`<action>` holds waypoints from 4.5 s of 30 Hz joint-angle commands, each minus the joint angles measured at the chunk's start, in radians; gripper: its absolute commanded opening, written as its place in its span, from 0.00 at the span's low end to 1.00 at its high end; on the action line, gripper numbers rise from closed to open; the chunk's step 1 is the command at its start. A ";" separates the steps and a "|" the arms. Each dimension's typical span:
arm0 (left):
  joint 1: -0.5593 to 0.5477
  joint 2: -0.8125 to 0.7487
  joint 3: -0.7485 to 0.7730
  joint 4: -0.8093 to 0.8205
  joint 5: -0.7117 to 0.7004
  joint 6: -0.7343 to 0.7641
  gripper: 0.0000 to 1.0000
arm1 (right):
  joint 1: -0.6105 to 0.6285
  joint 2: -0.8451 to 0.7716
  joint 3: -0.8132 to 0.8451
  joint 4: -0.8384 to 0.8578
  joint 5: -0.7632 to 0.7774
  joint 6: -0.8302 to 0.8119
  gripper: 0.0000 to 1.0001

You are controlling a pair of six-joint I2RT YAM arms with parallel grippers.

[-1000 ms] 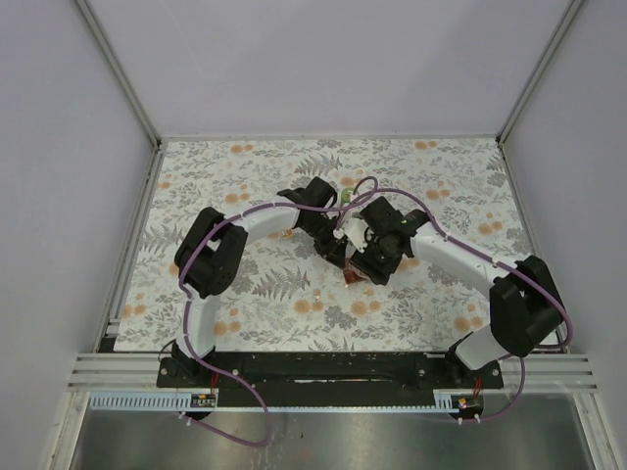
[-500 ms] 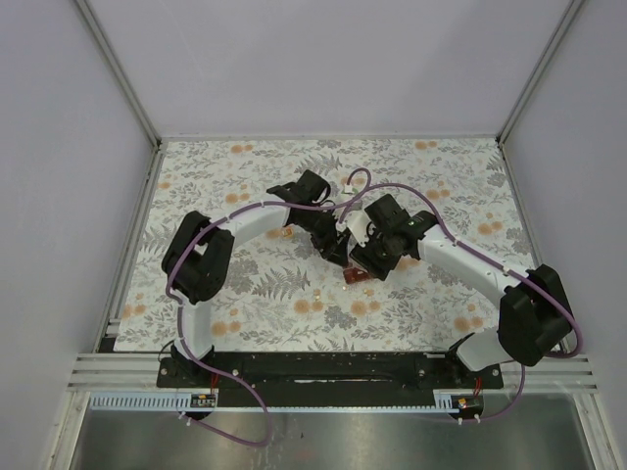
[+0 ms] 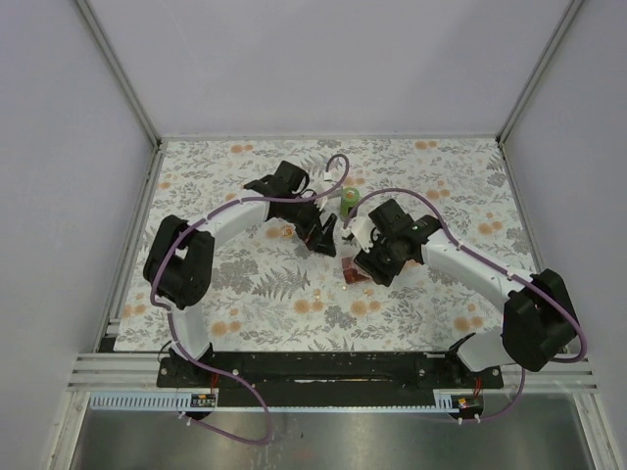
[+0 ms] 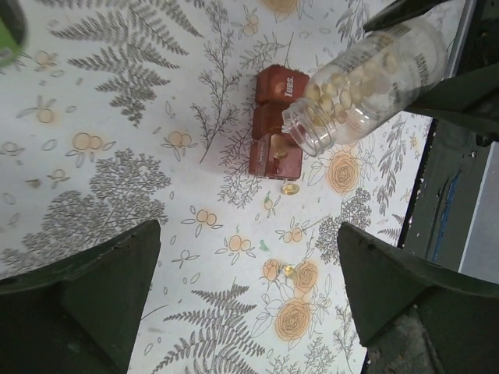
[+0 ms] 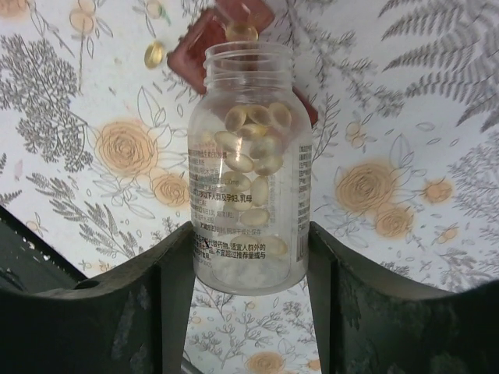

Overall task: Sort the pills into containers
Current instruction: Pour the pill into the pill container.

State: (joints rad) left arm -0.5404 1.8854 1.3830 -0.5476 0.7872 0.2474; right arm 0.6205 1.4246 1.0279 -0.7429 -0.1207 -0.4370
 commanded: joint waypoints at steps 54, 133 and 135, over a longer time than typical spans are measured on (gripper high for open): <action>0.062 -0.112 -0.009 0.153 -0.146 -0.077 0.99 | 0.081 0.135 0.135 -0.182 0.046 -0.006 0.00; 0.082 -0.134 -0.019 0.149 -0.112 -0.085 0.99 | 0.147 0.300 0.330 -0.355 0.142 -0.049 0.00; 0.082 -0.134 -0.018 0.149 -0.111 -0.085 0.99 | 0.148 0.304 0.331 -0.362 0.141 -0.052 0.00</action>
State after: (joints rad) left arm -0.4656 1.8015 1.3643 -0.4263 0.6540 0.1650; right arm 0.7540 1.7180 1.3178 -1.0756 -0.0032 -0.4698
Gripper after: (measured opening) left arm 0.988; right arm 0.611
